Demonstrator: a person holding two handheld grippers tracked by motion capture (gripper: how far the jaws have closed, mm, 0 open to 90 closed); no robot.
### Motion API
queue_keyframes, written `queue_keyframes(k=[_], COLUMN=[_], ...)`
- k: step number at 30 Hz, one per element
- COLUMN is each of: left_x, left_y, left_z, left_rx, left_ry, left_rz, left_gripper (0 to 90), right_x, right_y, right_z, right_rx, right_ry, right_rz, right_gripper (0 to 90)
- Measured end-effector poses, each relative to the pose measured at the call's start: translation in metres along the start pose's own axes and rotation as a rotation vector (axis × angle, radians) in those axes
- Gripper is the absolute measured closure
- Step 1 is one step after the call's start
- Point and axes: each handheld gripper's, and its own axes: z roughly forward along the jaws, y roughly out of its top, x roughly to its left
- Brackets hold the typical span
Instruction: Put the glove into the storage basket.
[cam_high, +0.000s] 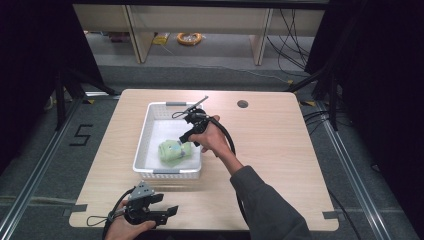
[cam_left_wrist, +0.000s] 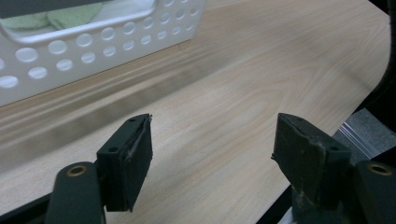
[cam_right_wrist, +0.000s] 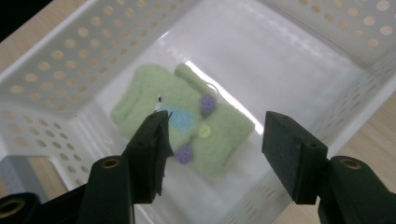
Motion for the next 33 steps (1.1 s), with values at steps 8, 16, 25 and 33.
queue_keyframes(k=[8, 16, 25, 33], left_x=[0.002, 0.003, 0.003, 0.003], left_y=[-0.001, -0.003, -0.004, -0.005], left_z=[0.0, 0.001, 0.003, 0.002], left_rx=[-0.001, -0.004, -0.014, -0.032], left_ry=[0.013, 0.031, 0.045, 0.05], left_rz=[0.015, 0.034, 0.064, 0.087], left_gripper=[20.3, 15.9, 15.7, 15.7], right_x=[-0.001, -0.002, -0.002, -0.004], right_y=[-0.018, -0.043, -0.067, -0.096], right_z=[-0.032, -0.053, -0.066, -0.083], right_rx=[-0.055, -0.127, -0.155, -0.203], right_ry=[0.042, 0.057, 0.05, 0.054], right_rz=[0.004, -0.028, -0.057, -0.09], right_gripper=[36.2, 33.1, 31.3, 29.7])
